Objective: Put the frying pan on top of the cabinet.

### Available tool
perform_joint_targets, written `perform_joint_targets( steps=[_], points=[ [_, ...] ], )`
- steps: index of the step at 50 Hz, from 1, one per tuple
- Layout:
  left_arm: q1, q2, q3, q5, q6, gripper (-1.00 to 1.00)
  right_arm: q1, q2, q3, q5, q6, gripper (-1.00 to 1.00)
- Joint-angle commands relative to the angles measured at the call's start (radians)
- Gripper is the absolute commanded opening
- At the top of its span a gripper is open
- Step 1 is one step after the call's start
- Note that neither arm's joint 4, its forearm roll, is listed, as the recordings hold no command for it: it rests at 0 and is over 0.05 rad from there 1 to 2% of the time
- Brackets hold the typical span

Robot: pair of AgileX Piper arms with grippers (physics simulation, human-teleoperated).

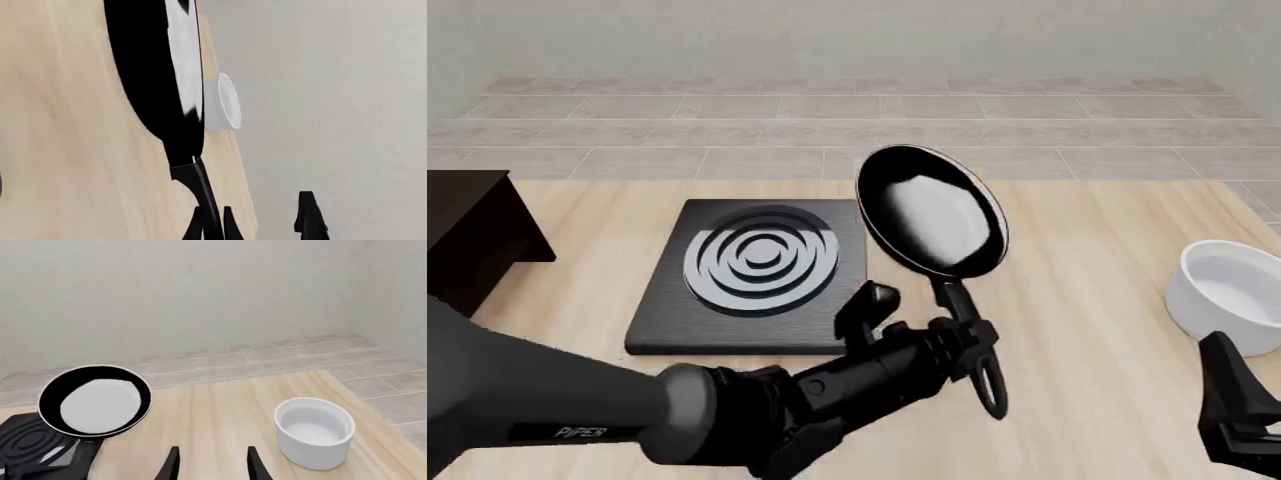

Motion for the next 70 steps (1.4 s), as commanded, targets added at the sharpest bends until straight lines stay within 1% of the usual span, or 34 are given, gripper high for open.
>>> perform_joint_targets(
  steps=[1,9,10,11,13,16,21,22,23,32,34,36,38,40,43,45,46,49,50,52,56,59,61,63,65,66,70],
  points=[
    [0.058,-0.227,0.05,0.055,0.092,-1.0,0.003,0.003,0.0,-0.001,-0.009,1.0],
    [0.159,-0.417,0.075,0.14,0.142,-1.0,0.005,0.002,0.0,0.004,-0.016,1.0],
    [0.159,-0.417,0.075,0.14,0.142,-1.0,0.005,0.002,0.0,0.004,-0.016,1.0],
    [0.192,-0.453,0.084,0.151,0.13,-1.0,0.007,0.002,0.0,0.006,-0.02,1.0],
    [0.196,-0.467,0.084,0.16,0.129,-1.0,0.006,0.0,0.0,0.008,-0.021,1.0],
    [0.231,-0.516,0.092,0.179,0.131,-1.0,0.005,-0.007,0.0,0.015,-0.023,1.0],
    [0.286,-0.558,0.106,0.195,0.129,-1.0,0.005,-0.009,0.0,0.018,-0.025,1.0],
    [0.286,-0.558,0.106,0.196,0.129,-1.0,0.005,-0.009,0.0,0.018,-0.025,1.0],
    [0.305,-0.601,0.116,0.198,0.141,-1.0,0.006,-0.009,0.0,0.019,-0.027,1.0],
    [0.365,-0.663,0.143,0.215,0.134,-1.0,0.009,-0.009,0.0,0.022,-0.029,1.0],
    [0.382,-0.671,0.155,0.21,0.122,-1.0,0.009,-0.009,0.0,0.022,-0.029,1.0],
    [0.421,-0.706,0.159,0.222,0.138,-1.0,0.009,-0.009,0.0,0.022,-0.029,1.0],
    [0.428,-0.711,0.166,0.225,0.122,-1.0,0.009,-0.009,0.0,0.022,-0.03,1.0],
    [0.47,-0.738,0.177,0.229,0.131,-1.0,0.009,-0.009,0.0,0.022,-0.027,1.0],
    [0.488,-0.746,0.185,0.23,0.116,-1.0,0.008,-0.01,0.0,0.022,-0.027,1.0],
    [0.521,-0.768,0.188,0.242,0.119,-1.0,0.007,-0.01,0.0,0.022,-0.026,1.0],
    [0.521,-0.775,0.194,0.239,0.11,-1.0,0.009,-0.01,0.0,0.023,-0.025,1.0],
    [0.558,-0.798,0.217,0.233,0.104,-1.0,0.011,-0.01,0.0,0.023,-0.023,1.0],
    [0.558,-0.796,0.226,0.226,0.091,-1.0,0.012,-0.01,0.0,0.023,-0.024,1.0],
    [0.588,-0.823,0.237,0.233,0.105,-1.0,0.012,-0.01,0.0,0.024,-0.023,1.0],
    [0.608,-0.831,0.259,0.229,0.09,-1.0,0.015,-0.01,0.0,0.024,-0.025,1.0],
    [0.64,-0.856,0.272,0.238,0.093,-1.0,0.015,-0.01,0.0,0.023,-0.025,1.0],
    [0.643,-0.859,0.272,0.242,0.091,-1.0,0.015,-0.01,0.0,0.023,-0.025,1.0],
    [0.675,-0.876,0.281,0.251,0.086,-1.0,0.015,-0.01,0.0,0.024,-0.025,1.0],
    [0.687,-0.892,0.287,0.254,0.088,-1.0,0.017,-0.01,0.0,0.025,-0.025,1.0],
    [0.696,-0.894,0.296,0.253,0.076,-1.0,0.017,-0.01,0.0,0.025,-0.025,1.0],
    [0.732,-0.918,0.316,0.258,0.066,-1.0,0.02,-0.01,0.0,0.027,-0.025,1.0]
  ],
)
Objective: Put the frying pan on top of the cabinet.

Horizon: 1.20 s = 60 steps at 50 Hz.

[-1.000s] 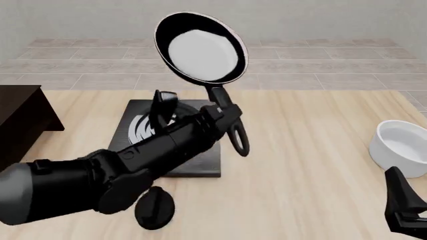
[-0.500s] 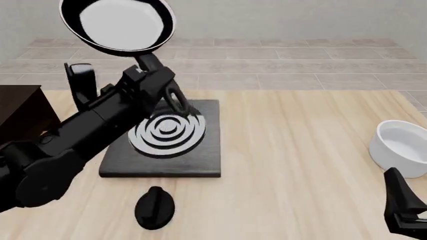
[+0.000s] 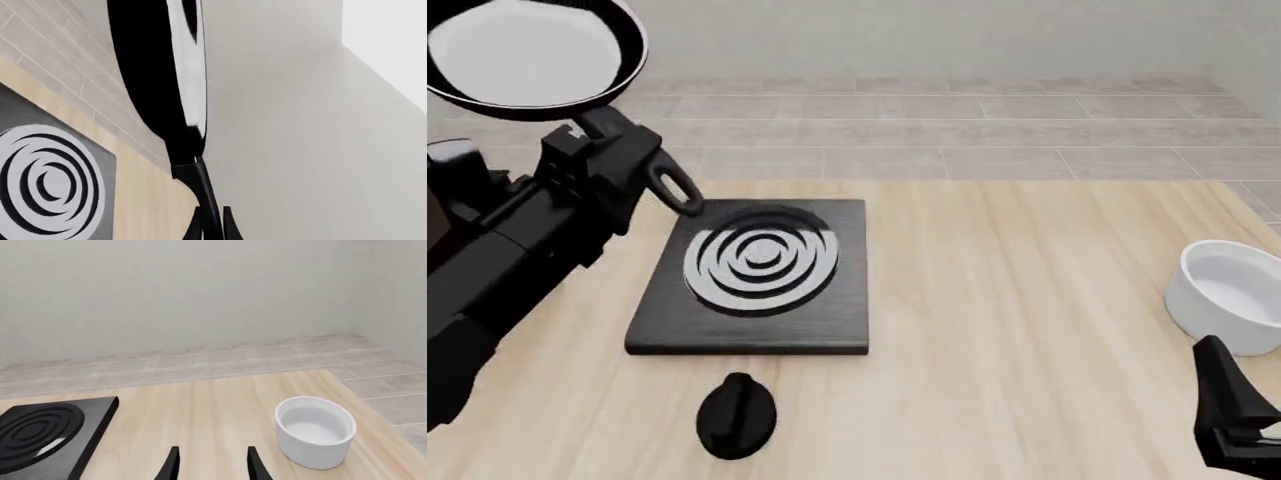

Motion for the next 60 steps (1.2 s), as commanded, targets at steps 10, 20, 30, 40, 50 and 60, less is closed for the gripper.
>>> perform_joint_targets(
  steps=[10,20,30,40,50,60],
  points=[
    [0.158,-0.09,0.065,-0.017,-0.058,-1.0,0.003,0.0,0.0,0.003,0.0,1.0],
    [0.238,-0.129,0.092,-0.013,-0.089,-1.0,0.005,0.0,0.0,0.004,-0.004,1.0],
    [0.302,-0.161,0.112,-0.006,-0.117,-1.0,0.0,0.0,0.0,0.005,-0.002,1.0],
    [0.328,-0.217,0.138,0.013,-0.157,-1.0,0.003,0.0,0.0,0.004,-0.002,1.0],
    [0.371,-0.232,0.161,0.005,-0.179,-1.0,0.005,0.0,0.0,0.002,-0.003,1.0],
    [0.402,-0.209,0.188,-0.025,-0.197,-1.0,0.007,0.0,0.0,0.003,-0.006,1.0]
  ],
)
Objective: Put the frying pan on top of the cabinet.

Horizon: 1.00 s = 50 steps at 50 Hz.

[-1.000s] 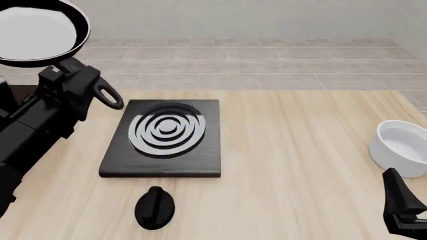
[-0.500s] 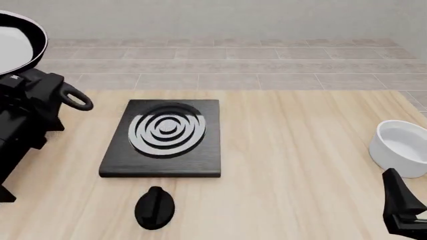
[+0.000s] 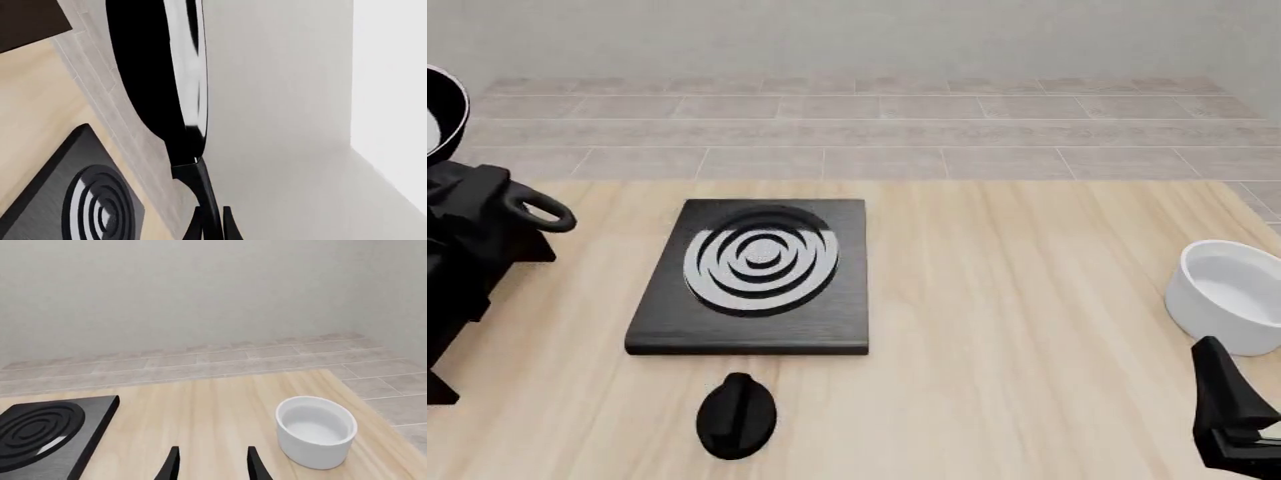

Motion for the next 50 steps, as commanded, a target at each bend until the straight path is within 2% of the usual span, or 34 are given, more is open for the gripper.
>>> perform_joint_targets(
  steps=[1,5,6,9,11,12,13,14,17,23,24,26,41,50],
  points=[
    [0.039,0.002,0.011,-0.042,-0.024,-1.0,0.002,0.0,0.0,0.0,-0.002,1.0],
    [0.048,0.044,0.053,-0.115,-0.032,-1.0,0.002,0.0,0.0,0.001,-0.003,1.0],
    [0.052,0.034,0.032,-0.082,-0.034,-1.0,0.003,0.0,0.0,0.001,-0.004,1.0],
    [0.058,0.06,0.063,-0.136,-0.037,-1.0,0.002,0.0,0.0,0.001,-0.003,1.0],
    [0.064,0.054,0.038,-0.105,-0.042,-1.0,0.002,0.0,0.0,0.002,-0.003,1.0],
    [0.065,0.08,0.066,-0.163,-0.04,-1.0,0.003,0.0,0.0,0.002,-0.004,1.0],
    [0.063,0.068,0.039,-0.12,-0.039,-1.0,0.003,0.0,0.0,0.002,-0.004,1.0],
    [0.065,0.077,0.038,-0.122,-0.043,-1.0,0.003,0.0,0.0,0.002,-0.004,1.0],
    [0.078,0.154,0.076,-0.223,-0.062,-1.0,0.003,0.0,0.0,0.002,-0.003,1.0],
    [0.096,0.217,0.08,-0.276,-0.07,-1.0,0.002,0.0,0.0,0.003,-0.003,1.0],
    [0.099,0.205,0.058,-0.238,-0.077,-1.0,0.003,0.0,0.0,0.003,-0.003,1.0],
    [0.101,0.205,0.056,-0.235,-0.077,-1.0,0.003,0.0,0.0,0.004,-0.003,1.0],
    [0.148,0.29,0.073,-0.331,-0.117,-1.0,0.002,0.0,0.0,0.006,-0.006,1.0],
    [0.172,0.299,0.071,-0.342,-0.123,-1.0,0.005,0.0,0.0,0.006,-0.01,1.0]
  ],
)
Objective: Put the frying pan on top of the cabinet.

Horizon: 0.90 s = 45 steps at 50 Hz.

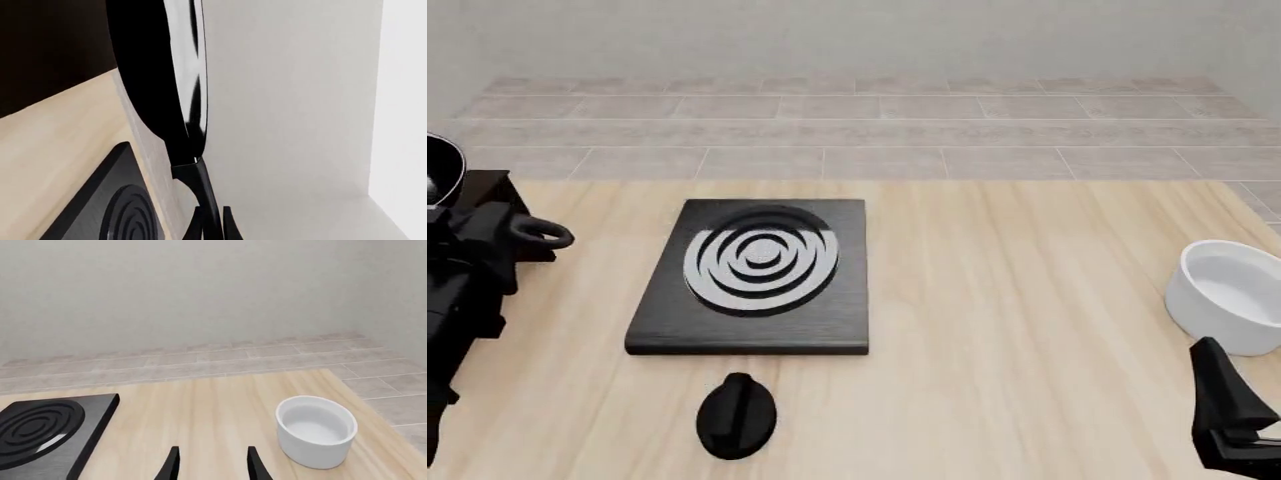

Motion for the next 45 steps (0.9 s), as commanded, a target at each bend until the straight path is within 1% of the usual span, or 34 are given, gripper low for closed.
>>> perform_joint_targets(
  steps=[1,6,8,15,36,45],
  points=[
    [0.031,0.023,-0.016,-0.052,-0.006,-1.0,0.002,0.0,0.0,0.001,-0.004,1.0],
    [0.042,0.044,-0.017,-0.068,-0.009,-1.0,0.002,0.0,0.0,0.001,-0.006,1.0],
    [0.051,0.07,-0.01,-0.095,-0.025,-1.0,0.002,0.0,0.0,0.001,-0.008,1.0],
    [0.056,0.099,-0.007,-0.115,-0.029,-1.0,0.005,0.0,0.0,0.002,-0.011,1.0],
    [0.065,0.116,0.011,-0.144,-0.037,-1.0,0.007,0.0,0.0,0.004,-0.016,1.0],
    [0.075,0.145,0.018,-0.169,-0.044,-1.0,0.008,0.0,0.0,0.004,-0.016,1.0]
  ],
)
